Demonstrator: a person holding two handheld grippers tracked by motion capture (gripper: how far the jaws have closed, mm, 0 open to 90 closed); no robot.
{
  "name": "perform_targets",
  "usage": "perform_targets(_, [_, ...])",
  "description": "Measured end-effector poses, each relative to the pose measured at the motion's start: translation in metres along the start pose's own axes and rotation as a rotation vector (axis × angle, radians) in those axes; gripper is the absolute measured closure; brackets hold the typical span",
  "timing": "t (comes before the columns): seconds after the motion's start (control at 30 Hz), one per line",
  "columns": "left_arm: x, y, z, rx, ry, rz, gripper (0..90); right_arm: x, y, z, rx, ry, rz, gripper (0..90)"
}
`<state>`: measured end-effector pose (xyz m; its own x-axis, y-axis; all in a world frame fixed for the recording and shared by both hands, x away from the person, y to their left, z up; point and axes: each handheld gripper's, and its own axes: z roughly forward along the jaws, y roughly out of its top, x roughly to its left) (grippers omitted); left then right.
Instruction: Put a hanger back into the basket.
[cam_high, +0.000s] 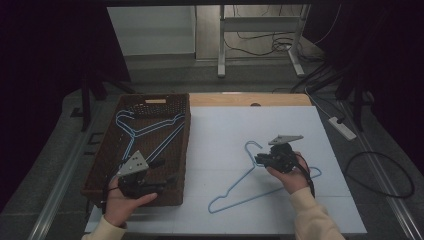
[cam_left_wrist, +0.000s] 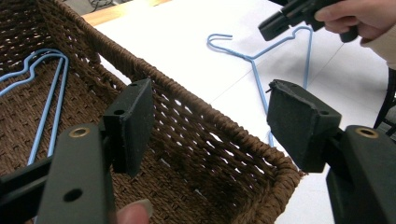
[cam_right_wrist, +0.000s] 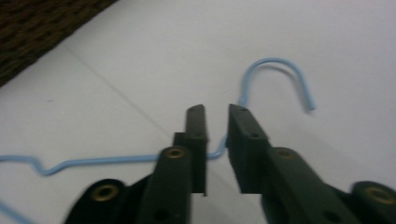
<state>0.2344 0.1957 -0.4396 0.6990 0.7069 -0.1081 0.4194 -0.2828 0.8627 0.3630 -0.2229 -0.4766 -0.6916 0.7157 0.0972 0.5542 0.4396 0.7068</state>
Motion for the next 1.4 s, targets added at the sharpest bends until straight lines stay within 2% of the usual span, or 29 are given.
perform_targets(0.07, [0.0,0.0,0.001,0.001,-0.001,0.0,32.9,-0.004,0.005,0.004,0.005,-0.033,0.005,63.6])
perform_targets(0.17, [-0.001,0.0,0.001,0.003,-0.004,0.002,32.8,-0.009,0.012,0.011,0.019,-0.051,0.011,56.4])
perform_targets(0.27, [-0.001,0.0,0.0,0.0,-0.003,0.003,32.8,-0.012,0.02,0.023,0.06,-0.057,0.016,51.1])
perform_targets(0.43, [0.0,0.0,0.0,0.0,-0.003,0.002,32.8,-0.013,0.029,0.038,0.113,-0.062,0.01,49.6])
perform_targets(0.47, [0.0,0.0,0.0,0.0,-0.003,0.002,32.8,-0.012,0.033,0.048,0.145,-0.073,-0.001,50.2])
perform_targets(0.57, [0.0,0.0,0.0,0.0,-0.005,0.003,32.8,-0.012,0.036,0.059,0.18,-0.094,-0.009,50.3])
perform_targets(0.73, [-0.001,0.0,0.0,0.0,-0.006,0.006,32.8,-0.015,0.04,0.079,0.232,-0.125,-0.011,55.2])
perform_targets(0.83, [0.0,0.0,-0.001,-0.002,-0.005,0.004,32.8,-0.015,0.042,0.084,0.259,-0.14,-0.018,58.1])
perform_targets(0.9, [0.001,0.0,-0.002,-0.002,-0.004,0.002,32.8,-0.013,0.047,0.087,0.279,-0.158,-0.003,67.8])
perform_targets(0.97, [0.001,0.0,-0.002,-0.005,-0.003,-0.001,32.8,-0.012,0.048,0.087,0.289,-0.16,0.008,71.1])
perform_targets(1.0, [0.0,0.0,-0.002,-0.005,-0.003,0.0,32.8,-0.011,0.051,0.088,0.313,-0.17,0.037,81.3])
perform_targets(1.07, [0.0,0.0,-0.002,-0.005,-0.003,0.001,32.8,-0.01,0.051,0.088,0.325,-0.176,0.048,86.2])
perform_targets(1.27, [-0.001,0.001,-0.002,-0.004,-0.004,0.005,32.8,-0.006,0.052,0.088,0.329,-0.197,0.054,88.0])
perform_targets(1.37, [-0.001,0.001,-0.001,-0.005,-0.005,0.005,32.8,-0.006,0.052,0.083,0.302,-0.189,0.065,88.0])
perform_targets(1.4, [-0.001,0.001,-0.001,-0.005,-0.005,0.004,32.9,-0.005,0.053,0.076,0.269,-0.183,0.061,88.0])
